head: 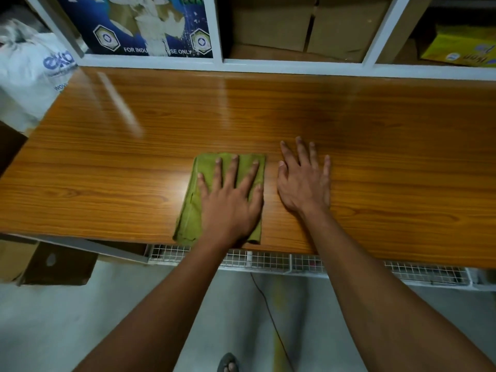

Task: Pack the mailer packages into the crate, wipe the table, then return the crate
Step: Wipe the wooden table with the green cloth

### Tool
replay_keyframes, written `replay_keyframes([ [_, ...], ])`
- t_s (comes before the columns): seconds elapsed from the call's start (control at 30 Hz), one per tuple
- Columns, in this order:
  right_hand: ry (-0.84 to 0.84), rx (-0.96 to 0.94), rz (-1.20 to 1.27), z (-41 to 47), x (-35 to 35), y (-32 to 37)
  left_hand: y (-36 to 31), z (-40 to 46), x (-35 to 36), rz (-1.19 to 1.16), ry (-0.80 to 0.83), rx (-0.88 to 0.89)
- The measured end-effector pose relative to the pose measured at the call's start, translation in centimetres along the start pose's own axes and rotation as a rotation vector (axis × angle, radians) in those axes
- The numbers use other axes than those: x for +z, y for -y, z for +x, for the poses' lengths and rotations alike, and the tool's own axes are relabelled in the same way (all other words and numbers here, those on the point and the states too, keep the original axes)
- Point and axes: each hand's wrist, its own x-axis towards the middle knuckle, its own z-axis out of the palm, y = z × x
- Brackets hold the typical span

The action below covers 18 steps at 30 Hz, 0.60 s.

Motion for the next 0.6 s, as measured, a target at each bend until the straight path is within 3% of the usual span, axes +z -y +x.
replay_keyframes([
  [0.23,0.037,-0.045,0.018,-0.5,-0.7,-0.6,0.0,9.6,-1.2,0.019,0.079,-0.086],
  [0.37,0.090,-0.141,0.014,-2.3,-1.8,-4.1,-2.5,4.0,-0.3,0.019,0.040,-0.124],
  [0.5,0.108,-0.091,-0.019,-2.4,-2.8,-10.5,-8.9,-4.7,1.2,-0.010,0.038,-0.063],
  [0.6,0.106,-0.060,-0.035,-0.9,-3.1,-13.5,-11.9,-2.9,2.1,-0.006,0.054,-0.031],
])
